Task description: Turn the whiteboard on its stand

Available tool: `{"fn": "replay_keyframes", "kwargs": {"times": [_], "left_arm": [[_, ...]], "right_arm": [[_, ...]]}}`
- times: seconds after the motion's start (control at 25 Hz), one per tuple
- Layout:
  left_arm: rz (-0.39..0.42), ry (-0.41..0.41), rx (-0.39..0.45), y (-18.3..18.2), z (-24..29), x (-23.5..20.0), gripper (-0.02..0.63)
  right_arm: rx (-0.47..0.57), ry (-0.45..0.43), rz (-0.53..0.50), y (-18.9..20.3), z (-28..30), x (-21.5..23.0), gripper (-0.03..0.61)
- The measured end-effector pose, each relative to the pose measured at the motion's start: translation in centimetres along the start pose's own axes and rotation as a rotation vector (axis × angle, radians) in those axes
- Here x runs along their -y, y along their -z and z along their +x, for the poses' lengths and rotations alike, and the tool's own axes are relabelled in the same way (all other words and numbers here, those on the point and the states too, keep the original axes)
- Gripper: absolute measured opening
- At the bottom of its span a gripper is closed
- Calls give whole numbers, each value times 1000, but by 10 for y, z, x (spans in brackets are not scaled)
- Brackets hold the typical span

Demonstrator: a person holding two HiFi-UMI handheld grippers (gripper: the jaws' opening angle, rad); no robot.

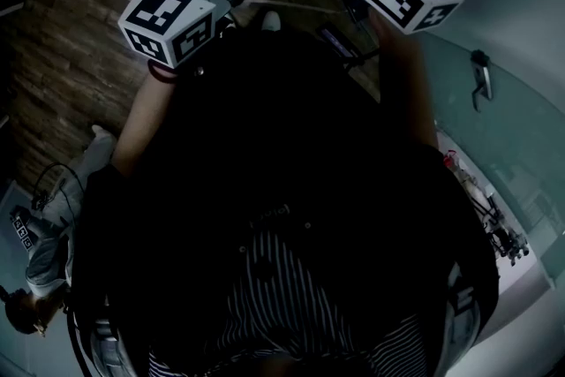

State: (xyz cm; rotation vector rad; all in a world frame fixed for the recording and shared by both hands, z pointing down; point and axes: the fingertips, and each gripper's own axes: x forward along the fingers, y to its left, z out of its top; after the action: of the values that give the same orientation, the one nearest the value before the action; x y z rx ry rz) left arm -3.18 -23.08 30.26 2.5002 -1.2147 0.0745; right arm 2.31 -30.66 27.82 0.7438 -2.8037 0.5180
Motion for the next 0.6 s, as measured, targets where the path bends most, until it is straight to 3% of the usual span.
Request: {"fn": "replay_keyframes", "kwargs": {"times": [0.6], "left_arm": [[24, -33, 32, -16, -2, -17, -2]], "right_arm": [[5, -2, -87, -22, 25, -1, 258]]}}
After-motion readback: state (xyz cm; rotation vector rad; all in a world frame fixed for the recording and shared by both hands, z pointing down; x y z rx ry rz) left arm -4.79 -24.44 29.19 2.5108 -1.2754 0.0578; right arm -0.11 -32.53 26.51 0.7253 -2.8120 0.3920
